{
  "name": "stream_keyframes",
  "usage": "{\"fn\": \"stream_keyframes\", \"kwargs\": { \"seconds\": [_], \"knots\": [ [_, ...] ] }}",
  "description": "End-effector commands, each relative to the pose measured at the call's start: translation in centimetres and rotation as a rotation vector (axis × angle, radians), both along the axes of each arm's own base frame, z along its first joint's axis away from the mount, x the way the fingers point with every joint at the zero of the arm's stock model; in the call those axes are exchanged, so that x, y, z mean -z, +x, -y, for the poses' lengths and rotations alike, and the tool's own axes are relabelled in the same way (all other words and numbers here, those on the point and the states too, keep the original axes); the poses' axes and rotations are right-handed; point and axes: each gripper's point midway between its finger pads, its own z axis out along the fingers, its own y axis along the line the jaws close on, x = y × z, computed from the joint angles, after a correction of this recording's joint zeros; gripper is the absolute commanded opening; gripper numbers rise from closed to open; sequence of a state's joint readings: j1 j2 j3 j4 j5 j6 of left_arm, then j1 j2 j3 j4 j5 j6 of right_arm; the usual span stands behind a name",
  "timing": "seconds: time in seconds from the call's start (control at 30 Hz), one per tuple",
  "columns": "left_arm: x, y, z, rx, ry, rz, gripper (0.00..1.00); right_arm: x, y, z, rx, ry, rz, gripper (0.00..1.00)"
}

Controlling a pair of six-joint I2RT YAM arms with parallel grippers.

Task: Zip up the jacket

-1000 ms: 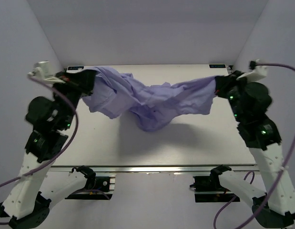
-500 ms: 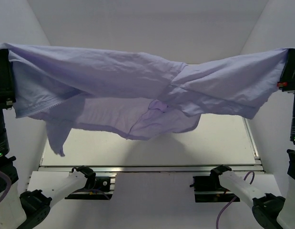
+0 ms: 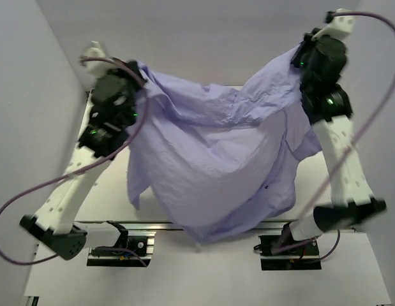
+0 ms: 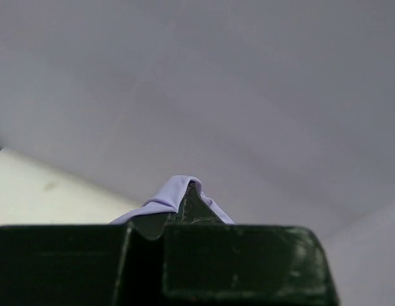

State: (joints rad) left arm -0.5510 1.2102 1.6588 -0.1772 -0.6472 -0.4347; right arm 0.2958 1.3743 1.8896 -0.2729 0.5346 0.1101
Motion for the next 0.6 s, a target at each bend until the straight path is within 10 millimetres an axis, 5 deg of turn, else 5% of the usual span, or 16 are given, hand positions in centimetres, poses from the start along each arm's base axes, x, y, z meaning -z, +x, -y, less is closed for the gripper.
{"fn": "stream_keyframes", "kwargs": {
  "seconds": [0.0,0.03,0.07,0.13,0.17,0.2,0.23,0.27,0.33,0.4,0.47,0.5,0.57],
  "knots": [
    [8.3,3.5,-1.0,-0.155,0.043,-0.210,0.00,6.3,7.3,0.7,-0.062,0.062,-0.120,0.00],
    [11.9,4.6,-0.5,-0.150,0.074,-0.280,0.00,8.2,9.3,-0.1,-0.120,0.083,-0.150,0.00],
    [14.3,5.6,-1.3,-0.174,0.048,-0.323,0.00,12.5,13.1,-0.5,-0.135,0.080,-0.224,0.00],
    [19.7,7.8,-1.7,-0.175,0.043,-0.432,0.00,15.4,16.8,-0.7,-0.181,0.083,-0.268,0.00],
    [23.2,9.1,-2.4,-0.121,0.008,-0.504,0.00,20.9,20.1,-1.2,-0.198,0.084,-0.360,0.00],
    [25.5,10.0,-2.4,-0.085,0.001,-0.553,0.00,20.3,21.6,-1.4,-0.227,0.085,-0.338,0.00],
    [29.2,11.2,-1.9,-0.045,0.007,-0.632,0.00,22.1,23.1,-1.6,-0.235,0.093,-0.360,0.00],
    [31.1,12.0,-1.8,-0.005,0.016,-0.665,0.00,27.0,25.2,-1.9,-0.246,0.103,-0.440,0.00],
    [34.9,13.2,1.2,0.158,0.045,-0.752,0.00,27.4,26.9,-2.4,-0.285,0.114,-0.425,0.00],
    [35.0,13.9,4.1,0.324,0.068,-0.746,0.00,30.4,28.0,-2.5,-0.289,0.128,-0.454,0.00],
    [36.7,14.2,5.9,0.426,0.077,-0.771,0.00,30.6,27.9,-2.4,-0.287,0.136,-0.445,0.22],
    [37.3,13.9,6.8,0.473,0.069,-0.788,0.00,30.7,27.7,-2.5,-0.289,0.147,-0.449,0.58],
    [38.7,13.5,7.0,0.490,0.060,-0.832,0.02,30.7,26.5,-2.4,-0.290,0.145,-0.461,0.86]
  ]
}}
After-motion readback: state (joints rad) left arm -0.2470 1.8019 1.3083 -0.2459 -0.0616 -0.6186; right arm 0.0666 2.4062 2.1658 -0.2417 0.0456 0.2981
